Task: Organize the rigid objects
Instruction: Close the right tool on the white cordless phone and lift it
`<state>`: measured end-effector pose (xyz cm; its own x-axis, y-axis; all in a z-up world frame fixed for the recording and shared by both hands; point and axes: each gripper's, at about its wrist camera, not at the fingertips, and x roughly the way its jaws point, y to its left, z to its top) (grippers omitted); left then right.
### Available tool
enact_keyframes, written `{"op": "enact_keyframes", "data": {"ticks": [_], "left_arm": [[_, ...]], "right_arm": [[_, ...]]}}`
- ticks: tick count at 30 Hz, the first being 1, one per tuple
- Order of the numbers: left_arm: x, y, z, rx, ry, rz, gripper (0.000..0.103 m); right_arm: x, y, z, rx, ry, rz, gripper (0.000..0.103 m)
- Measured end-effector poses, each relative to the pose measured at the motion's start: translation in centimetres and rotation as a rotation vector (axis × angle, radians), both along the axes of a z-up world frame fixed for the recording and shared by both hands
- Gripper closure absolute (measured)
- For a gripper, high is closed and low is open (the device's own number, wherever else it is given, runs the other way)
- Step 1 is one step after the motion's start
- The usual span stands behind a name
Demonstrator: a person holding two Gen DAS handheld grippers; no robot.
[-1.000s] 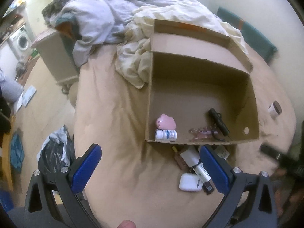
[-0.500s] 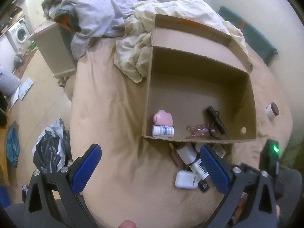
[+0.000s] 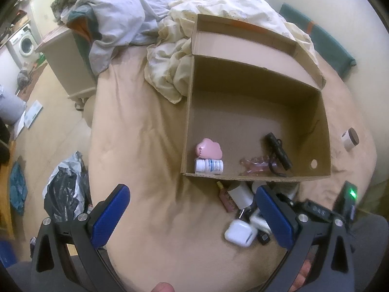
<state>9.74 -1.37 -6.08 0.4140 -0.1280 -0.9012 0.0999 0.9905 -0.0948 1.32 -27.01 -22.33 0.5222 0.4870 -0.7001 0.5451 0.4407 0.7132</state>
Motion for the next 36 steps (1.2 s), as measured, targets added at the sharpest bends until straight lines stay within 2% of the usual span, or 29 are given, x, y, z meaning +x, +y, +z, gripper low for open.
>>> {"op": "enact_keyframes", "data": {"ticks": [5,8,9,12,14,23,27,33,36], "left_arm": [[0.0,0.2,0.2,-0.038,0.006,0.003,0.0],[0.1,0.1,0.1,-0.038,0.013,0.004,0.0],[0.1,0.1,0.1,-0.037,0.016,0.003,0.0],[0.2,0.0,-0.1,-0.03,0.021,-0.001,0.0],[0.1,-0.1,-0.2,-0.024,0.023,-0.003,0.0],[0.6,-0.2,-1.0,0.009,0.042,-0.002,0.0],[0.6,-0.5,-1.2,0.016,0.048,-0.009,0.0],[0.6,-0.8,-1.5,0.028,0.053,-0.02,0.0],[0.7,-0.9,-1.6,0.035,0.054,-0.019,0.0]], "right_arm": [[0.9,0.8,5.0,-0.212,0.016,0.216,0.078],[3.0,1.9,6.4,-0.389,0.062,0.442,0.078],[3.6,2.7,6.5,-0.467,0.088,0.537,0.079],[4.4,4.4,6.0,-0.611,0.129,0.72,0.079],[4.7,5.0,5.2,-0.671,0.151,0.785,0.079],[5.6,6.8,1.6,-0.73,0.193,0.853,0.079],[5.0,6.4,1.8,-0.727,0.18,0.861,0.079],[3.9,6.2,6.5,-0.689,0.063,0.894,0.079],[3.0,5.7,9.5,-0.707,-0.006,0.891,0.079]]}}
